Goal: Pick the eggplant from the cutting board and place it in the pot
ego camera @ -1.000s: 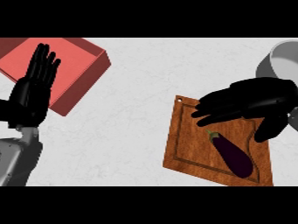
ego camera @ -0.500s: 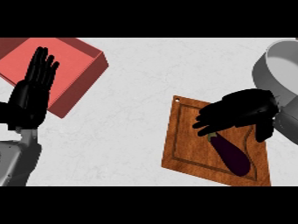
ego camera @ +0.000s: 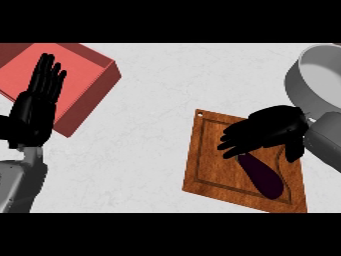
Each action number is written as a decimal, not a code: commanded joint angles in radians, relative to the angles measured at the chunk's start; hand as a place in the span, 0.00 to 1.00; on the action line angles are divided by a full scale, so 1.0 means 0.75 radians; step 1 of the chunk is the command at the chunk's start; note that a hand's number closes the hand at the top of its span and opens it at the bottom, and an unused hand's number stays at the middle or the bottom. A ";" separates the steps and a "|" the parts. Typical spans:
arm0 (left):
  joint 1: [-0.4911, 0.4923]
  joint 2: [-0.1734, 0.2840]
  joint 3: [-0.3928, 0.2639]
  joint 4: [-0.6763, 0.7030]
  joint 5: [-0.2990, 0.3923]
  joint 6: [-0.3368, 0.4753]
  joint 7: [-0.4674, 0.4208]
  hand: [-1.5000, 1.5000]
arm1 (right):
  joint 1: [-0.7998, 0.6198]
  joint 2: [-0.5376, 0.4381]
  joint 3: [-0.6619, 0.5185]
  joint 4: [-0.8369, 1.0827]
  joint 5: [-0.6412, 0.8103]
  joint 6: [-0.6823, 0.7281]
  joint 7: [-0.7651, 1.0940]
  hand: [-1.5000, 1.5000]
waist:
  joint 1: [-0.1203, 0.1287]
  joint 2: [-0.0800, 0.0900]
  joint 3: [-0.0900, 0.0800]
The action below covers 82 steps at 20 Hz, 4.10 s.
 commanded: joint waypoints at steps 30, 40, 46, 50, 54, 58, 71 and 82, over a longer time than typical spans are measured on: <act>0.039 -0.050 0.067 -0.020 -0.074 -0.047 -0.001 0.50 | 0.254 0.300 0.031 0.056 0.335 -0.167 -0.209 1.00 | -0.015 -0.005 0.000; 0.022 -0.081 0.082 0.049 -0.095 -0.063 -0.031 0.50 | 0.301 0.185 -0.224 -0.041 0.269 -0.260 -0.209 1.00 | -0.026 -0.005 -0.001; 0.037 -0.065 0.088 -0.004 -0.097 -0.026 0.006 0.50 | 0.232 0.294 -0.638 0.301 0.073 -0.311 0.744 1.00 | -0.083 -0.011 -0.006; 0.036 -0.061 0.087 -0.006 -0.093 -0.032 0.016 0.50 | 0.149 0.366 -0.834 0.389 0.024 -0.482 1.133 1.00 | -0.067 -0.025 -0.007; 0.046 -0.065 0.085 0.004 -0.098 -0.029 0.009 0.50 | 0.035 0.364 -0.941 0.461 0.102 -0.694 1.543 1.00 | -0.049 -0.037 -0.018; 0.025 -0.062 0.071 -0.001 -0.092 -0.051 0.018 0.50 | -0.109 0.382 -1.001 0.519 0.228 -0.933 1.934 1.00 | -0.011 -0.029 -0.018; 0.062 -0.054 0.106 -0.010 -0.084 -0.053 0.017 0.50 | -0.339 0.444 -0.858 0.621 0.844 -0.942 3.066 1.00 | -0.052 -0.028 -0.004; 0.072 -0.058 0.120 -0.067 -0.104 -0.027 0.047 0.50 | 0.102 0.169 -1.066 0.188 0.768 -0.914 2.942 1.00 | -0.082 -0.028 0.000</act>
